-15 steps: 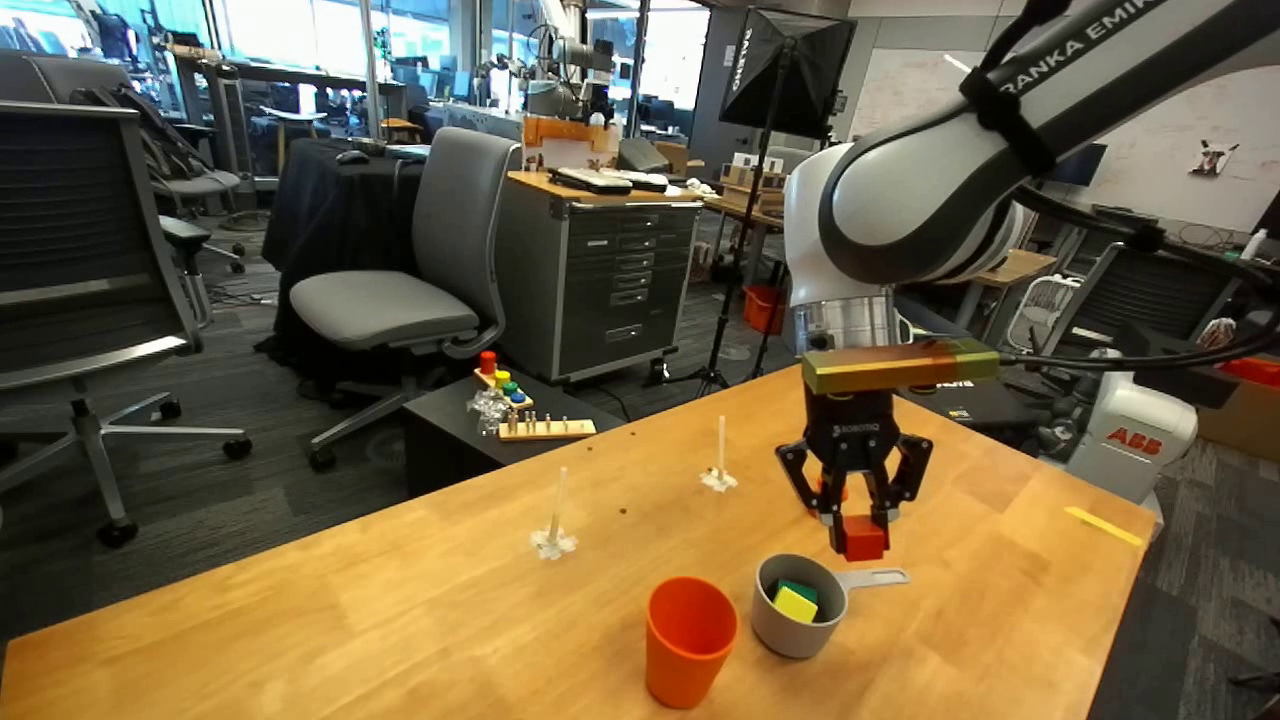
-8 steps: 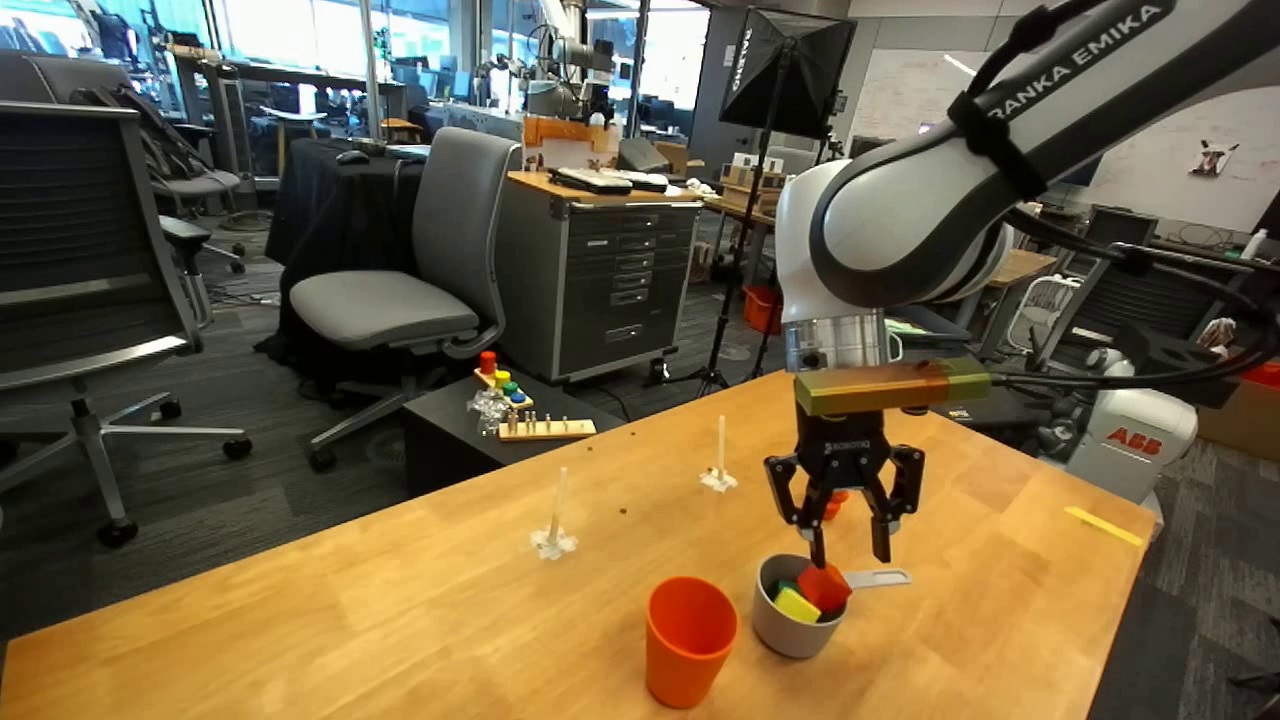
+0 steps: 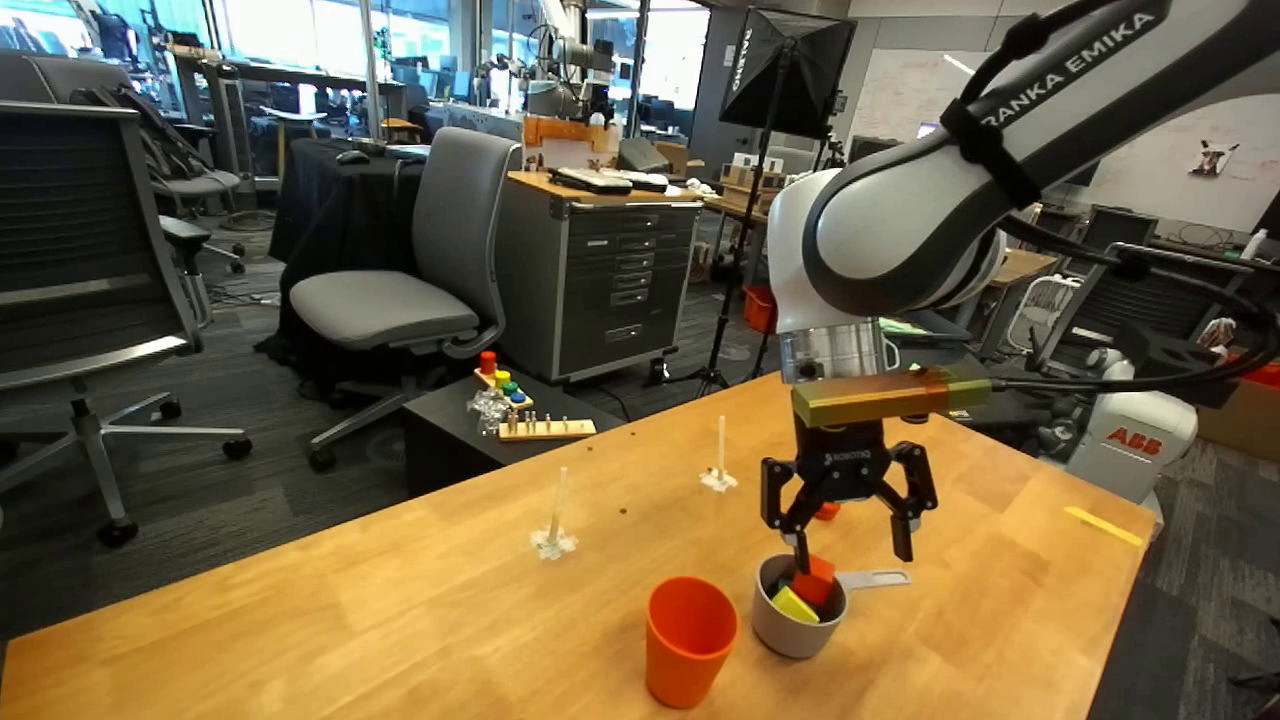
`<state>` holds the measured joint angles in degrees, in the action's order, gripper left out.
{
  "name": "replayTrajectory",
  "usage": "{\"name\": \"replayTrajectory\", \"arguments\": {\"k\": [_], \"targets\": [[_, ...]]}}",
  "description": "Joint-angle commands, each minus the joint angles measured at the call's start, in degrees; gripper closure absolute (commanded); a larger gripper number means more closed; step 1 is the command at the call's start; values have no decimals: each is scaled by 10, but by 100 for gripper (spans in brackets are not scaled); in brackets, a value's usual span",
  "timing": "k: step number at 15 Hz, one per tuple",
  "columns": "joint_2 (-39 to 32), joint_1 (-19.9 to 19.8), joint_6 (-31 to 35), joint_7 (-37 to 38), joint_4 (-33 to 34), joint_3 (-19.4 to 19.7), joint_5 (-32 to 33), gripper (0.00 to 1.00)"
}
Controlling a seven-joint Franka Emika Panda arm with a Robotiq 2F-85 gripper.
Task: Put the blocks inside the small white pot
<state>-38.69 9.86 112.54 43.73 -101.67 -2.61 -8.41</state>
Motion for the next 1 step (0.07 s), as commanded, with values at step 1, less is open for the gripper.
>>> {"name": "replayTrajectory", "arguments": {"k": [1], "targets": [[1, 8, -7, -3, 4, 6, -6, 0]]}}
